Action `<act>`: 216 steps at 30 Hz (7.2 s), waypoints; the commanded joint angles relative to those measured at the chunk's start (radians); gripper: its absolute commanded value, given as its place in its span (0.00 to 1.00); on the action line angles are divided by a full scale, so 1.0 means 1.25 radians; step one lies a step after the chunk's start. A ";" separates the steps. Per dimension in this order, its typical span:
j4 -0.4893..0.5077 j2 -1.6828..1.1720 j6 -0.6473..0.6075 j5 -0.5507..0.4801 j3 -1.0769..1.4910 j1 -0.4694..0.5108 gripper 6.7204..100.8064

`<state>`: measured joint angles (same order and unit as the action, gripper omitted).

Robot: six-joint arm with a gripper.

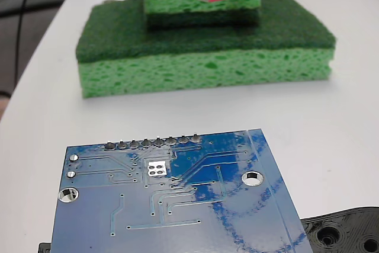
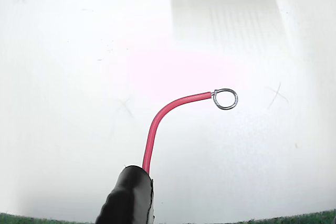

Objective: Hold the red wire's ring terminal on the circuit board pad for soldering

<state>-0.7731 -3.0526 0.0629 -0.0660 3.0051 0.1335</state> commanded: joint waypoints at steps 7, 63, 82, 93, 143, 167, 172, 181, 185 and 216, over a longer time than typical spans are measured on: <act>0.001 -0.001 0.000 0.004 -0.007 0.000 0.99; 0.141 0.677 -0.087 -0.195 -0.503 0.180 0.99; 0.207 0.841 -0.130 -0.417 -0.557 0.256 0.99; 0.178 0.944 -0.171 -0.465 -0.643 0.293 0.99; 0.172 1.093 -0.286 -0.585 -0.707 0.352 0.99; 0.166 1.143 -0.295 -0.606 -0.729 0.372 0.99; 0.166 1.150 -0.292 -0.609 -0.731 0.373 0.99; 0.167 1.158 -0.290 -0.610 -0.736 0.372 0.99; 0.164 1.158 -0.292 -0.611 -0.738 0.372 0.99; 0.160 1.156 -0.293 -0.612 -0.741 0.367 0.99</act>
<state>-0.5752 -1.5999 -0.3037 -0.8023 2.0877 0.5921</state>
